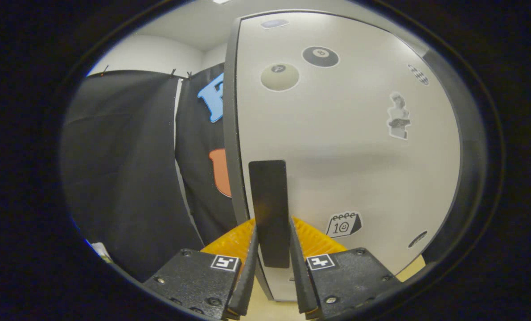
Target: Open the shoe cabinet door, grab the shoes and put them into the shoe cabinet, then close the shoe cabinet door.
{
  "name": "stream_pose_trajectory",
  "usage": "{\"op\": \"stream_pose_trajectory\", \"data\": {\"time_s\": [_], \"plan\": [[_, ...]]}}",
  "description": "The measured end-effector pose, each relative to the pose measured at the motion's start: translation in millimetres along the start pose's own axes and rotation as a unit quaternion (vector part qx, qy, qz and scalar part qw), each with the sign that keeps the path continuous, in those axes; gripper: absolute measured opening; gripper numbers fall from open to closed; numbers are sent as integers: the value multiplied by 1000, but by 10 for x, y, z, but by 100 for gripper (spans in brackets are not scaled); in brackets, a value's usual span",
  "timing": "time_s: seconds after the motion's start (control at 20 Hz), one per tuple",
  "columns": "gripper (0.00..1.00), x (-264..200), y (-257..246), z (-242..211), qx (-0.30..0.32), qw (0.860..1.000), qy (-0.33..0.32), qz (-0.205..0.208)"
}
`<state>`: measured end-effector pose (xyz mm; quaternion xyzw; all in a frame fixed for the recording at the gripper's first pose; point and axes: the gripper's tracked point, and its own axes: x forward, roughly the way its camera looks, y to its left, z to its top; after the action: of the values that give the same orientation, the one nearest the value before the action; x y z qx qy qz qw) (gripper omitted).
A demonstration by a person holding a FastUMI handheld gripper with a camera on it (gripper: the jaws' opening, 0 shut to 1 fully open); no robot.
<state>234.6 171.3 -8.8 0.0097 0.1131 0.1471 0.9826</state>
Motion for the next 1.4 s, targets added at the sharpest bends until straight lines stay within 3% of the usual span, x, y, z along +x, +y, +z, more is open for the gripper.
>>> {"op": "stream_pose_trajectory", "data": {"time_s": [0.2,0.4,0.65,1.4], "plan": [[39,19,-13,-1,-3,1000,-1,-23],[32,-10,-12,-10,-16,1000,-1,6],[30,-126,-3,-24,-27,999,2,28],[30,-1280,-174,-108,-45,995,14,92]]}}
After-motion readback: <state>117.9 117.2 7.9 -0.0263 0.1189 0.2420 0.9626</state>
